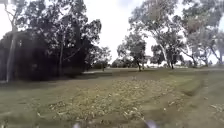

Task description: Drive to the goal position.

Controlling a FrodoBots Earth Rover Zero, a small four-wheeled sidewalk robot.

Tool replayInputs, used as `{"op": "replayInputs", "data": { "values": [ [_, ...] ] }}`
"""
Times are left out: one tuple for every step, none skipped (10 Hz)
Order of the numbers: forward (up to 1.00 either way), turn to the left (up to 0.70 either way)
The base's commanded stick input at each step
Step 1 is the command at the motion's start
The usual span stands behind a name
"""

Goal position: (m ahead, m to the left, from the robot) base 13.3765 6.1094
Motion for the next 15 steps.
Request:
{"op": "replayInputs", "data": {
  "values": [
    [0.7,0.0],
    [0.7,0.0],
    [0.7,0.0],
    [0.7,0.0],
    [0.7,0.0],
    [0.7,0.0],
    [0.7,0.0],
    [0.7,0.0],
    [0.7,0.0],
    [0.7,0.0],
    [0.7,0.0],
    [0.7,0.0],
    [0.7,0.0],
    [0.7,0.0],
    [0.7,0.0]
  ]
}}
